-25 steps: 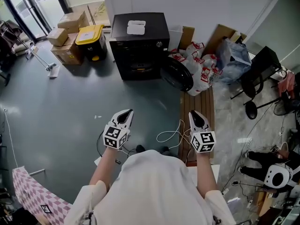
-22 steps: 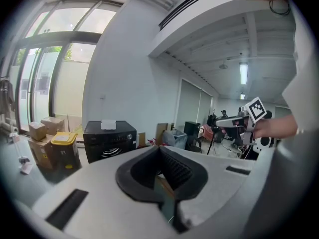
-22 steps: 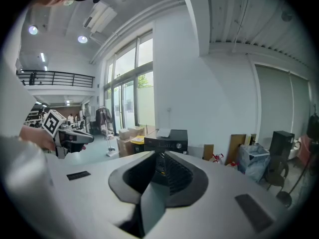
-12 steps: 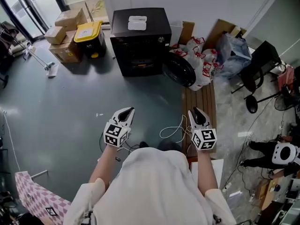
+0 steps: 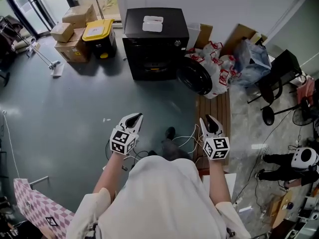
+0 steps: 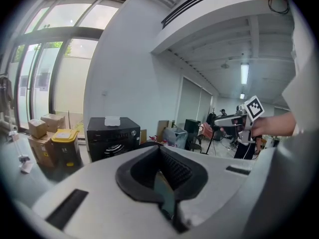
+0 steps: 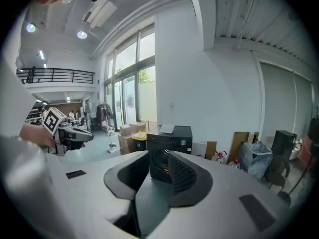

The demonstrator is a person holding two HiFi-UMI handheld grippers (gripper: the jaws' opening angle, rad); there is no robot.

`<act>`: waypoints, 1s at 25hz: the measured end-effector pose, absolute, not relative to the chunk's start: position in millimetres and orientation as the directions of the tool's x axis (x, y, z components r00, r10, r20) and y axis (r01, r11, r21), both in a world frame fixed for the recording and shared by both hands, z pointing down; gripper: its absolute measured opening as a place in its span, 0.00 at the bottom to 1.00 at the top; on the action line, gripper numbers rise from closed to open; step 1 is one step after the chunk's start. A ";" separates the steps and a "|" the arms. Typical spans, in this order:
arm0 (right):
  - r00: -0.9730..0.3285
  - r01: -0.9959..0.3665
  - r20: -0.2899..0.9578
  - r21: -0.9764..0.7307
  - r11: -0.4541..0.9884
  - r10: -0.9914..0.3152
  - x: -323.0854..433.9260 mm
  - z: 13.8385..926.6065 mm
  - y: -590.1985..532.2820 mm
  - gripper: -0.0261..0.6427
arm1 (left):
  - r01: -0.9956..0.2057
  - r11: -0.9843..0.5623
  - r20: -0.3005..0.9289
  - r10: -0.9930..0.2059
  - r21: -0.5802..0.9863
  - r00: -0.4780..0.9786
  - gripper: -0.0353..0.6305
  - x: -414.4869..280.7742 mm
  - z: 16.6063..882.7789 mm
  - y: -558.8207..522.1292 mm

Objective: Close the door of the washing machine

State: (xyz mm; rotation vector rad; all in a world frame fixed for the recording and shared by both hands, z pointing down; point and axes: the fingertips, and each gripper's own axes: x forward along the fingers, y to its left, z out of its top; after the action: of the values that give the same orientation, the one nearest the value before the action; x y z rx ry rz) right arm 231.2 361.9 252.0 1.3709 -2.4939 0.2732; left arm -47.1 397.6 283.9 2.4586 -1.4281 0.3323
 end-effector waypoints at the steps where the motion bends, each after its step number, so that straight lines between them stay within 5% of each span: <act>1: -0.512 -0.844 0.337 -0.029 0.535 -0.790 228.1 253.9 357.0 0.24 | -0.874 -0.470 0.336 -0.809 0.124 0.482 0.07 -49.6 285.1 393.7; 25: -0.539 -0.830 0.406 -0.108 0.547 -0.738 244.5 320.7 86.6 0.25 | -0.876 -0.456 0.412 -0.776 0.153 0.477 0.07 -19.4 330.3 134.3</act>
State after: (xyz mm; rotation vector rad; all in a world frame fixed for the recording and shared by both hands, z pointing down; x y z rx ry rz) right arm 244.5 86.6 320.7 1.2961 -2.4735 0.4162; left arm -19.4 134.3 330.3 2.3840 -1.3920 0.4055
